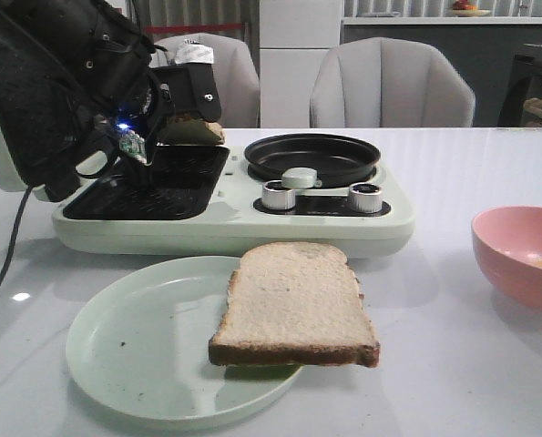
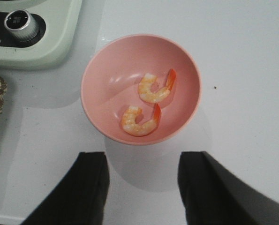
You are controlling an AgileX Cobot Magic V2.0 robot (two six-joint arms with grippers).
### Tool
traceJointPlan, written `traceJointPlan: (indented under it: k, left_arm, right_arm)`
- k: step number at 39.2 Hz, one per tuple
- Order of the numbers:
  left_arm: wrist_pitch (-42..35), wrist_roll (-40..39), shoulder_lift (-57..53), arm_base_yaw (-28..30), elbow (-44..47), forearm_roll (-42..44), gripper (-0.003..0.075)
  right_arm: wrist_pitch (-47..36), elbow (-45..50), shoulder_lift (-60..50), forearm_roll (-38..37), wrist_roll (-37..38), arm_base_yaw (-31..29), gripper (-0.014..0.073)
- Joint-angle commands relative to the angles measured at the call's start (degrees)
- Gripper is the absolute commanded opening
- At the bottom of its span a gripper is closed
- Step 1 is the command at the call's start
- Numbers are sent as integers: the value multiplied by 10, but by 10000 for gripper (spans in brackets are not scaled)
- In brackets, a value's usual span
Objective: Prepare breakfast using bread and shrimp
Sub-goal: 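Lower the bread onto the sandwich plate and open the left gripper, then move the right gripper to the remaining bread slice on the plate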
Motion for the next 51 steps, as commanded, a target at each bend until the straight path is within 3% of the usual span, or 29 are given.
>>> traceJointPlan:
  k: [1,7,25,31,36,45,51]
  left_arm:
    - [27,-8,-35,0,-13,36,331]
    - [33,-8,-35,0,-13,35,421]
    - [4,-7,-121,-7,52,-45,401]
    - [59,6,-177,-40,88,-84,401]
    - [108,46,-223,-79,94,-209,402]
    - [191,197,-329,-131,94,-495,402]
    - [192,271,-424,-135,114,-677,402]
  right_arm:
    - [-30,-20,-3,1,-3,2,457]
    - [-30,-20,-3,1,-3,2,457]
    - [-30,-20,-3,1,-3,2,457]
    - [-30,-20,-3,1,-3,2,457]
    - [-30,-20,-3,1,-3,2,457]
    - [-30,-20,-3,1,-3,2,457]
    - [-30,-20,-3,1,-3,2,457]
